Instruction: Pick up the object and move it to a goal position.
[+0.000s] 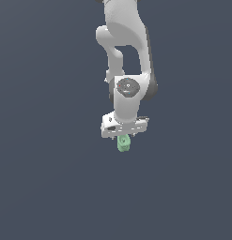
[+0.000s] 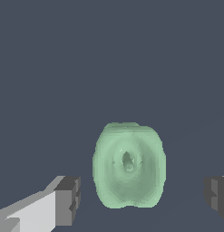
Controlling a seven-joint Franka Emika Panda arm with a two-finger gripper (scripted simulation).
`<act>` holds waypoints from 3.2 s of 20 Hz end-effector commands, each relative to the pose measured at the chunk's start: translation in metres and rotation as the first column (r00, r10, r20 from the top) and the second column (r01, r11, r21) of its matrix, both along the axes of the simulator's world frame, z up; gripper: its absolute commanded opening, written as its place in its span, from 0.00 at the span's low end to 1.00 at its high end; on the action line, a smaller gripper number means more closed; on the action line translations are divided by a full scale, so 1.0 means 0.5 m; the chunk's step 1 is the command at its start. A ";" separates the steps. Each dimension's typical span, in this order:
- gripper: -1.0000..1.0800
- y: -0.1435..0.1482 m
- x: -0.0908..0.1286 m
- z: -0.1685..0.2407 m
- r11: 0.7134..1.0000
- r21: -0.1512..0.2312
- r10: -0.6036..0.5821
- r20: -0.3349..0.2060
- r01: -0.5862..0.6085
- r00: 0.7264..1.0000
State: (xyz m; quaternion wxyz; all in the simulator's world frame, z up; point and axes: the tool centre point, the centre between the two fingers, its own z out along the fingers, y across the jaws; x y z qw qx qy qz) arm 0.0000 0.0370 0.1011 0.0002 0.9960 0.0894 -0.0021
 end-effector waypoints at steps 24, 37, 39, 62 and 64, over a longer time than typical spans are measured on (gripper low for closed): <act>0.00 0.009 0.001 -0.108 1.000 0.001 0.015 0.004 -0.015 1.000; 0.00 0.002 -0.003 -0.090 1.000 0.001 0.015 0.004 -0.015 1.000; 0.00 -0.003 -0.006 -0.076 1.000 0.001 0.015 0.004 -0.015 1.000; 0.00 -0.155 -0.083 0.352 1.000 0.003 0.016 0.004 -0.016 1.000; 0.00 -0.171 -0.090 0.397 1.000 0.003 0.016 0.004 -0.016 1.000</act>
